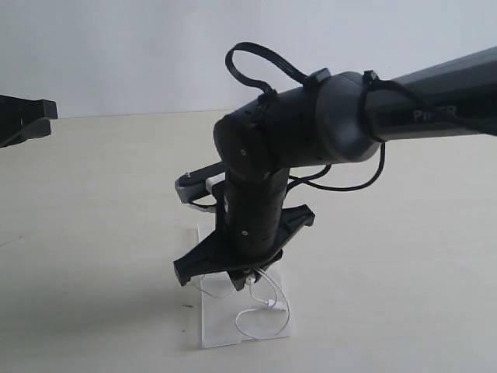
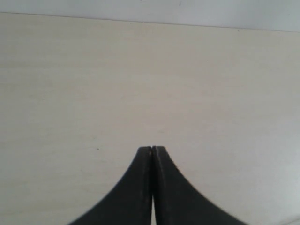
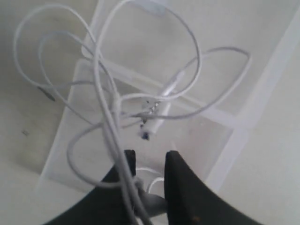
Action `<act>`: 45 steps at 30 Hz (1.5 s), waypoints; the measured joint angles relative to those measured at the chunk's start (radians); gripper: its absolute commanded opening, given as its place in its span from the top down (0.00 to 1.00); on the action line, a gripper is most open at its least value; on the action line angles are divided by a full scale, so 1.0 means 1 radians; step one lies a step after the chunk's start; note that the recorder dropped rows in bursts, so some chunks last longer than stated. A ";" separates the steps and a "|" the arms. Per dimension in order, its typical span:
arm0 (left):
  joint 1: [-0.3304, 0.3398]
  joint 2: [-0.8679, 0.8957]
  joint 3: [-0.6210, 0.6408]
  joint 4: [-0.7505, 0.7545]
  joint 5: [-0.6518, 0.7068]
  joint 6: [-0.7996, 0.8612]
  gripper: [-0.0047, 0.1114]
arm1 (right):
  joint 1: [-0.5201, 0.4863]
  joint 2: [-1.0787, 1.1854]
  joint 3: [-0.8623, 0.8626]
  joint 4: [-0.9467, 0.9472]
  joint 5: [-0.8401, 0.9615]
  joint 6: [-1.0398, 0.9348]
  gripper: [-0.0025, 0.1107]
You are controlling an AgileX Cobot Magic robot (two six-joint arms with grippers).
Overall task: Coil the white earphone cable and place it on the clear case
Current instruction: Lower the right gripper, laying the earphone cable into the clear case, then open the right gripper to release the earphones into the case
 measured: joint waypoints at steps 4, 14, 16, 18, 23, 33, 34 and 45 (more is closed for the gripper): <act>0.000 0.000 0.000 0.000 0.000 0.000 0.96 | 0.000 0.035 -0.080 0.000 0.063 -0.008 0.98; 0.000 0.000 0.000 0.000 0.000 0.000 0.96 | -0.004 0.107 -0.123 0.000 0.114 -0.034 0.98; 0.000 0.000 0.000 0.000 0.000 0.000 0.96 | -0.006 0.107 -0.125 0.000 0.124 -0.036 0.97; 0.000 0.000 0.000 0.000 0.000 0.000 0.96 | -0.006 0.107 -0.125 0.000 0.132 -0.036 0.94; 0.000 0.000 0.000 0.000 0.000 0.000 0.96 | -0.006 0.107 -0.125 0.000 0.138 -0.038 0.75; 0.000 0.000 0.000 0.000 0.000 0.000 0.96 | -0.006 0.107 -0.125 0.000 0.138 -0.038 0.45; 0.000 0.000 0.000 0.000 0.000 0.000 0.96 | -0.006 0.107 -0.125 0.000 0.138 -0.038 0.43; 0.000 0.000 0.000 0.000 0.000 0.000 0.96 | -0.006 0.109 -0.210 0.027 0.270 -0.014 0.38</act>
